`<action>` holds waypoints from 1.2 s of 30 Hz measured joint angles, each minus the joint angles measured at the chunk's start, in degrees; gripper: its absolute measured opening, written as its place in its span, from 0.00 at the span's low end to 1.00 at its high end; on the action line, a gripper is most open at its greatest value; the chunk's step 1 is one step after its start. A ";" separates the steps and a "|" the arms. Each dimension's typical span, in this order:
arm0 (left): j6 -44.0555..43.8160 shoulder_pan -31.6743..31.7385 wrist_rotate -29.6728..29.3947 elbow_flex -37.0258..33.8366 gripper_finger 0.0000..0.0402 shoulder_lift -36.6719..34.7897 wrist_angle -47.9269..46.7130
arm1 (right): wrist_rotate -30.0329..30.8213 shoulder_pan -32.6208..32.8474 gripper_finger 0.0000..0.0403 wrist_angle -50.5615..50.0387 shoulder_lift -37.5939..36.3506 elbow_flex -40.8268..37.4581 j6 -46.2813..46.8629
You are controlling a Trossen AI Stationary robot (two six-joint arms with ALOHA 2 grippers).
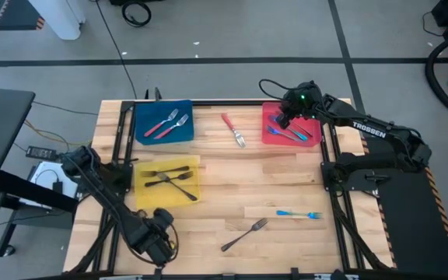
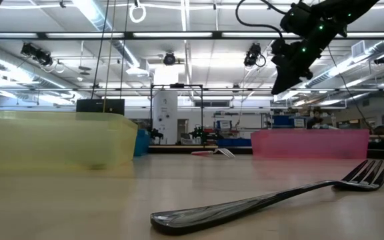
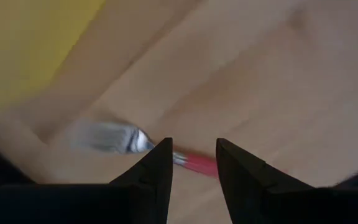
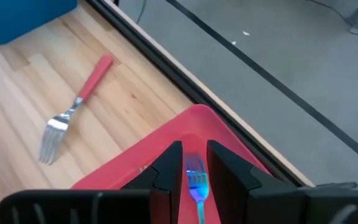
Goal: Sort silverware by color (type)
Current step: Put the bottom pink fork into the blue bin
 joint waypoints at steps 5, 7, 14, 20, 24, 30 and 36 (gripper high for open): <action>25.25 1.27 1.24 0.00 0.31 0.00 -3.25 | -1.82 0.01 0.20 0.02 0.00 0.00 0.00; 33.26 1.72 1.63 0.00 0.31 0.00 -5.76 | -1.82 0.12 0.20 0.02 0.00 0.00 0.00; 51.99 1.87 2.16 -0.96 0.31 0.02 -6.09 | -1.85 0.82 0.20 0.04 0.00 0.00 3.91; 52.93 1.35 4.53 -6.29 0.31 0.06 6.18 | -1.85 1.66 0.20 0.01 0.00 0.00 3.93; 53.94 0.60 4.84 -7.09 0.31 0.07 3.51 | -1.85 2.19 0.20 -0.96 0.00 0.00 3.96; 62.54 -2.34 7.45 -7.08 0.31 0.07 1.55 | -1.85 2.24 0.20 -3.50 0.00 0.00 5.42; 64.76 -3.40 5.30 -7.84 0.31 0.05 2.74 | -1.85 2.23 0.20 -5.83 0.00 0.00 5.88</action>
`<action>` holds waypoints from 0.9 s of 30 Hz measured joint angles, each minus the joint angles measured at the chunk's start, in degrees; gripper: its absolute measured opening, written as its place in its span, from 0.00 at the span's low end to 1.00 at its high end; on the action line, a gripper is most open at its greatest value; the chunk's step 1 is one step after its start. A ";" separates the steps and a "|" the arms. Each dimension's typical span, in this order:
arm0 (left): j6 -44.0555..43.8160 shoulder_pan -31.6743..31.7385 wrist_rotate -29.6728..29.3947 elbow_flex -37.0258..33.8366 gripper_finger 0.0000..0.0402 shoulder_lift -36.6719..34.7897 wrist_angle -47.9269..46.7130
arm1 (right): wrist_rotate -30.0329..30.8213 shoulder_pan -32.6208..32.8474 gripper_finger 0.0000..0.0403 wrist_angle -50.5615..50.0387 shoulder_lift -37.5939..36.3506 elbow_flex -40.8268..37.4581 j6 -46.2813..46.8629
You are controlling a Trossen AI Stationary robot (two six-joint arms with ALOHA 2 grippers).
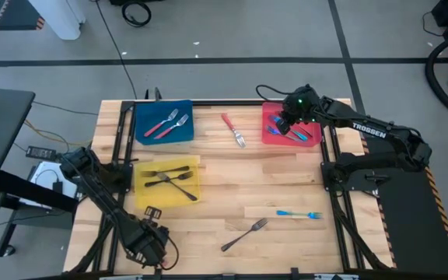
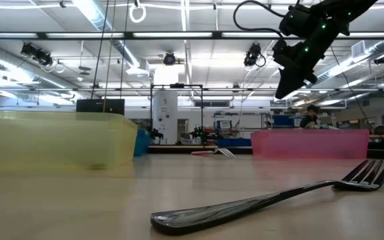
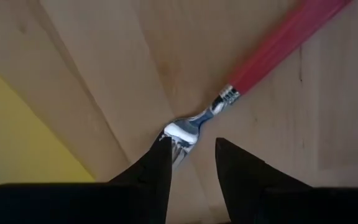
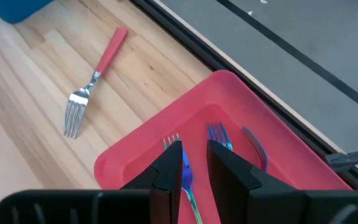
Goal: Sort silverware by color (type)
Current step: Put the bottom pink fork into the blue bin
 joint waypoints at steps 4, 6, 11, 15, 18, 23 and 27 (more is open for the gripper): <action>1.66 -0.02 0.49 -2.66 0.31 0.02 4.33 | 0.01 0.00 0.20 -0.39 0.00 0.00 0.00; 1.96 -0.02 0.56 -3.52 0.31 0.00 6.00 | 0.01 0.00 0.20 -0.39 0.00 0.00 0.00; 2.28 0.00 0.59 -3.63 0.31 0.01 6.85 | 0.01 0.00 0.20 -0.39 0.00 0.00 0.02; 6.15 0.00 0.60 -3.61 0.31 0.30 8.95 | 0.01 0.02 0.20 -0.36 0.00 0.00 0.02; 9.75 0.00 0.66 -3.61 0.31 1.54 9.02 | 0.01 0.01 0.20 -0.36 0.00 0.00 0.04; 12.24 0.02 0.90 -3.41 0.31 3.71 9.40 | 0.01 0.00 0.20 -0.36 0.00 0.00 0.02; 14.27 0.04 0.84 -3.35 0.30 4.52 9.55 | 0.01 0.02 0.20 -0.32 0.00 0.00 0.04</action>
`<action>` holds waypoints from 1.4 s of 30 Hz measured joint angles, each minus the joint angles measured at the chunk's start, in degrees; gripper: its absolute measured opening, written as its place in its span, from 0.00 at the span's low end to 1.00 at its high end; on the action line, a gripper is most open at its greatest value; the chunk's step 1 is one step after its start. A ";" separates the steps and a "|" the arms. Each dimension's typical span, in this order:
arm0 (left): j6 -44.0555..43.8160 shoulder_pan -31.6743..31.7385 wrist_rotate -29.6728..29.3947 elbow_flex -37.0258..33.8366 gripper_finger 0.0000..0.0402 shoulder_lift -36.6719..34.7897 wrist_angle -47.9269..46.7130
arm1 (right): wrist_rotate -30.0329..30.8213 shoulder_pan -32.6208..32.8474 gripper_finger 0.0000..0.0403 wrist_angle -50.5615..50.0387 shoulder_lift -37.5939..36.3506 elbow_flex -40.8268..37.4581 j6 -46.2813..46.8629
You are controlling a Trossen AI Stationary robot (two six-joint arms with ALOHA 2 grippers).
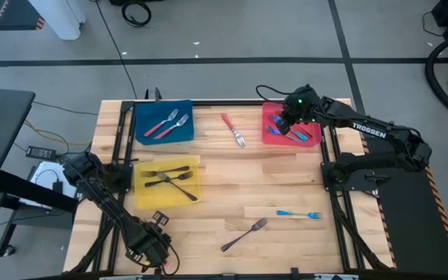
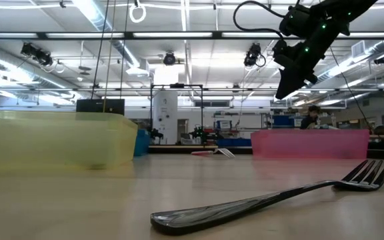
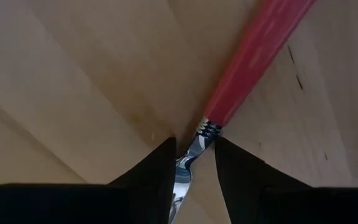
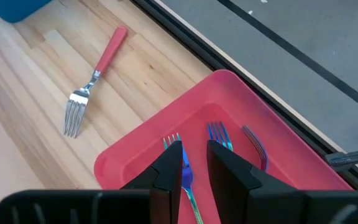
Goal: Sort silverware by color (type)
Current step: Put the bottom pink fork into the blue bin
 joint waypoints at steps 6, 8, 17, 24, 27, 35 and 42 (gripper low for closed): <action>1.21 0.55 -0.56 -0.17 0.21 0.12 0.69 | 0.00 -0.01 0.20 0.04 -0.01 0.00 0.60; 0.32 0.96 -0.66 -0.17 0.15 0.14 0.74 | 0.00 0.00 0.20 0.07 0.00 0.00 1.03; -6.04 2.86 0.04 -0.11 0.03 0.20 0.82 | 0.00 0.00 0.20 0.00 -0.02 0.00 0.96; -15.68 4.41 -3.60 4.89 0.02 0.96 0.78 | 0.00 -0.02 0.20 -0.02 -0.01 0.00 0.84; -15.89 4.64 -5.68 7.93 0.02 0.76 0.08 | 0.00 -0.02 0.20 -0.02 -0.01 0.00 0.83; -18.64 6.07 -7.45 12.26 0.01 -2.05 -8.72 | 0.01 -0.02 0.20 -0.13 -0.02 0.00 0.69; -16.53 12.68 -9.07 12.46 0.01 -10.08 -16.86 | 0.00 -0.01 0.20 -0.17 -0.02 0.00 -0.70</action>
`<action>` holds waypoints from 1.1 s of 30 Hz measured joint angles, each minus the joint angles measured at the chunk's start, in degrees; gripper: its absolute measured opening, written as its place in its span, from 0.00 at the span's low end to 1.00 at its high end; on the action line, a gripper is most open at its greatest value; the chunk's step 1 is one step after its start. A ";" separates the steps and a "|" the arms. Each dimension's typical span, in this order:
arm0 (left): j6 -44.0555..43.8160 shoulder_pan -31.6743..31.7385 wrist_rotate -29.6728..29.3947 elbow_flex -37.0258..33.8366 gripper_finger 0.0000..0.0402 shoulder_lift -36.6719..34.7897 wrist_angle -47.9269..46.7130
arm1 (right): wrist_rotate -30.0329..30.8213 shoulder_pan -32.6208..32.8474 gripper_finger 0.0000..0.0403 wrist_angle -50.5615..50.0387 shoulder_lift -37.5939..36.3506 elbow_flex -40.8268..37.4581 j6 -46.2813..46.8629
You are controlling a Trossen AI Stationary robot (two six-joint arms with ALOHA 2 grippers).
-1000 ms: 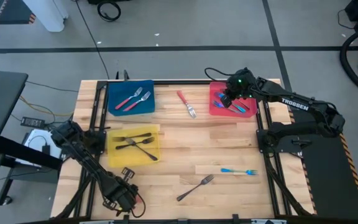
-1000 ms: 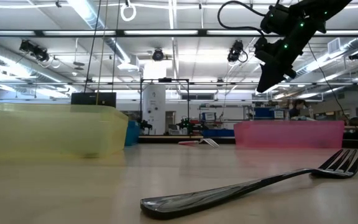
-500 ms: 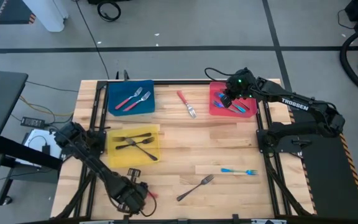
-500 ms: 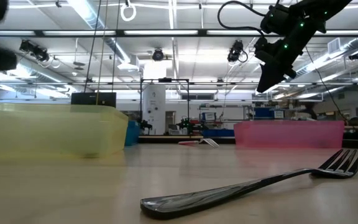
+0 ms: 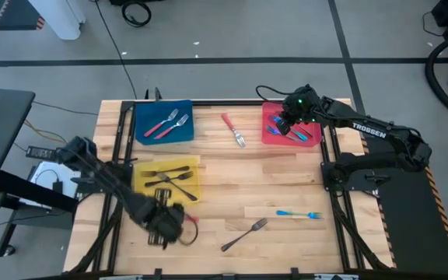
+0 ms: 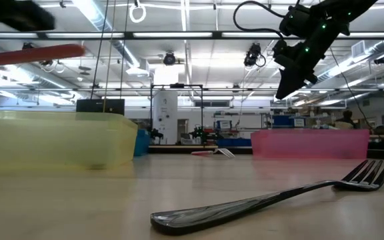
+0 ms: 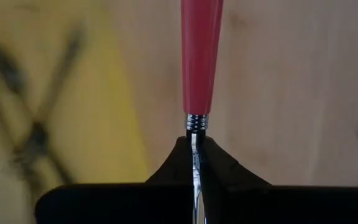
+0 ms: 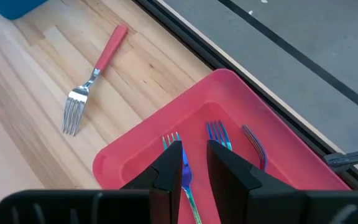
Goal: Sort silverware by color (type)
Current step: Put the bottom pink fork into the blue bin
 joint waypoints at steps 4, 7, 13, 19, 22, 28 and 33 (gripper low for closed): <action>3.80 6.06 -1.40 0.00 0.01 -4.95 -3.80 | 0.00 0.01 0.20 -0.04 0.00 0.00 0.00; 7.71 11.52 -2.59 0.00 0.01 -8.80 -6.24 | 0.00 -0.01 0.20 -0.04 0.00 0.00 0.00; 16.99 25.68 -7.99 0.00 0.01 -16.04 -10.01 | 0.00 -0.01 0.20 -0.07 0.00 0.00 -0.06; 27.86 43.12 -8.72 0.00 0.01 -18.89 -9.36 | 0.00 -0.01 0.20 -0.09 0.00 0.00 -2.66; 35.48 51.91 -8.70 0.00 0.01 -18.84 -9.14 | 0.00 -0.01 0.20 -0.08 0.00 0.00 -2.84; 46.31 67.88 -5.68 0.00 0.02 -18.47 -4.84 | 0.01 -0.01 0.20 -0.04 0.00 0.00 -2.82; 47.96 78.77 -2.68 0.00 0.02 -17.46 -2.82 | 0.00 -0.01 0.20 -0.69 0.00 0.00 -2.83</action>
